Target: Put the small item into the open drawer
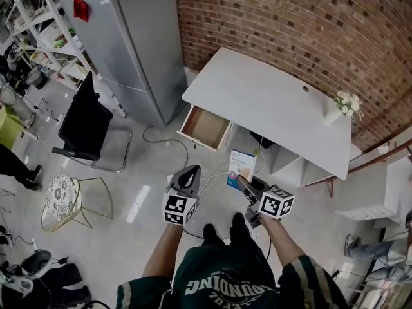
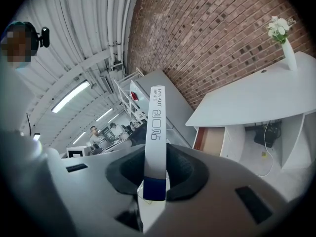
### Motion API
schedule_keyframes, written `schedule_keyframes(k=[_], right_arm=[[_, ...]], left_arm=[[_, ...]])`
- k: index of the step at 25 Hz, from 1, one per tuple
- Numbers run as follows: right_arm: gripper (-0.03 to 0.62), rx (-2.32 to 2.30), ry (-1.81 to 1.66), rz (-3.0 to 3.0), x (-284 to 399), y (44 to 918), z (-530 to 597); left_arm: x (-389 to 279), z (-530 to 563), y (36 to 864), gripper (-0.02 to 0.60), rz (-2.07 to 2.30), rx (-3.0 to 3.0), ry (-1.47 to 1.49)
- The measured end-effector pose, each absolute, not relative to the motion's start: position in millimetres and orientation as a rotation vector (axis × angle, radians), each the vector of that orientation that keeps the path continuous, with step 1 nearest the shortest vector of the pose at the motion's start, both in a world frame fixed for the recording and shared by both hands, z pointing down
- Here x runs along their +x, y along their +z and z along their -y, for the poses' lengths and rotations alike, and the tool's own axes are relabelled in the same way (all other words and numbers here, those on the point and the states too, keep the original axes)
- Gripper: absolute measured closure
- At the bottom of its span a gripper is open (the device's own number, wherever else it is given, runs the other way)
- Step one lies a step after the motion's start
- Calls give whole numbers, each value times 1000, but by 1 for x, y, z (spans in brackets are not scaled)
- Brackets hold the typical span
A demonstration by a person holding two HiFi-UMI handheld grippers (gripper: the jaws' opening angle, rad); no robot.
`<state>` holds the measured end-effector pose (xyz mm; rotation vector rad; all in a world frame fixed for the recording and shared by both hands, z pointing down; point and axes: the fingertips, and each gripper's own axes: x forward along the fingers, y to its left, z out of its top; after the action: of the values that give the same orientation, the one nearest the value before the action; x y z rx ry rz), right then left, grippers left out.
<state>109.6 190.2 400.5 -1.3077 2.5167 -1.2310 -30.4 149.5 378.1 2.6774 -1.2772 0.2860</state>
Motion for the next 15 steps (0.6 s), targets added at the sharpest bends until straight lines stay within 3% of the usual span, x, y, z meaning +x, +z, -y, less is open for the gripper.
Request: schedule_keyframes(k=[15], right_arm=[[503, -1180, -1292, -2617, 116, 433, -34]], left_arm=[[-9, -7, 400, 568, 1387, 2600, 311]])
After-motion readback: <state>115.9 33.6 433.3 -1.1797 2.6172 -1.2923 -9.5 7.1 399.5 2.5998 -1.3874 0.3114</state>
